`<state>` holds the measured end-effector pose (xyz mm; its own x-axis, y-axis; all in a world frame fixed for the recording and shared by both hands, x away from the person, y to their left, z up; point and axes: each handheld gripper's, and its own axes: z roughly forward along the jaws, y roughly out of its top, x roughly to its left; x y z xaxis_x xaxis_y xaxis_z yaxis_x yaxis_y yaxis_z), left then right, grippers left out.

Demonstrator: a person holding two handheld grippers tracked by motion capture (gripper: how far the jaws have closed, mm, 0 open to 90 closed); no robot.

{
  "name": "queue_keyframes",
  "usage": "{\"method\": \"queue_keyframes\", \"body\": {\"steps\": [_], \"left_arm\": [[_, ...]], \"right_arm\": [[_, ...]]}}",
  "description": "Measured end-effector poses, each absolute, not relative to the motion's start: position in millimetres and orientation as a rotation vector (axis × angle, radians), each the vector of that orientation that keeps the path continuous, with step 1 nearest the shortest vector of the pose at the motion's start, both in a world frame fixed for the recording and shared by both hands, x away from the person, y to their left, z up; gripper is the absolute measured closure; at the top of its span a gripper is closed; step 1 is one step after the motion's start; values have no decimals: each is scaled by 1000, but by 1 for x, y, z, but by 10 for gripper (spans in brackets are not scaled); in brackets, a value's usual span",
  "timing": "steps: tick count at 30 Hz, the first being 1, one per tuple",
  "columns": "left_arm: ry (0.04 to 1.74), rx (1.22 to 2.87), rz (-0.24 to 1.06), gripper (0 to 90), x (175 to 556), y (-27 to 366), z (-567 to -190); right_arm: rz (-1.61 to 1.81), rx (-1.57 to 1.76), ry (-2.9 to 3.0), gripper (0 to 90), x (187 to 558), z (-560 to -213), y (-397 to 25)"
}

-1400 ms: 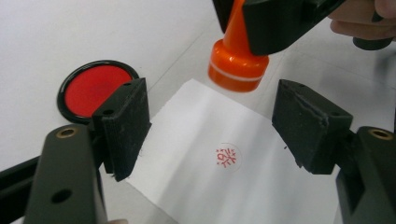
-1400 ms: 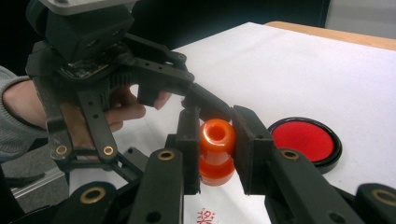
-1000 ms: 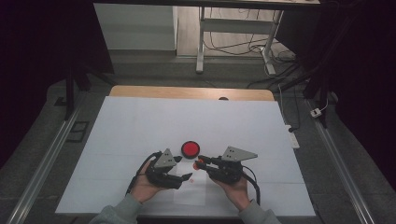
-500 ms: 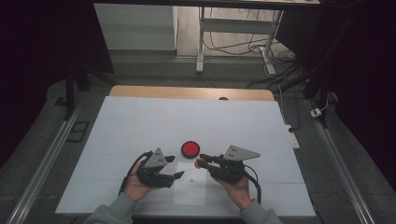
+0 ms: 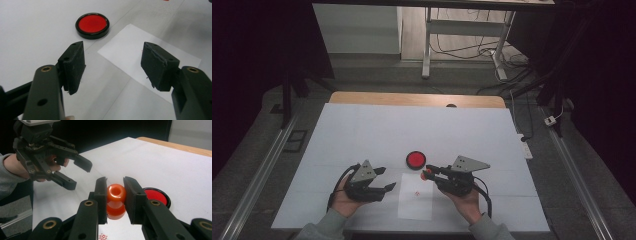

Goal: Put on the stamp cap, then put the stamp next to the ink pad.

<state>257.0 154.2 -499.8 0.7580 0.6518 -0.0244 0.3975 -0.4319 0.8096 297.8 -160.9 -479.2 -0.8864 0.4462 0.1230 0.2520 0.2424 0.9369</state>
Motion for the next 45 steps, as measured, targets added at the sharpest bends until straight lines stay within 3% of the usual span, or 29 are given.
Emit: {"method": "queue_keyframes", "body": {"steps": [20, 45], "left_arm": [[912, 2011, 389, 356, 230, 209, -511], [929, 2013, 382, 338, 232, 210, -515]], "right_arm": [[1698, 665, 2317, 724, 300, -477, -165], [1654, 704, 2293, 724, 312, -476, -163]]}}
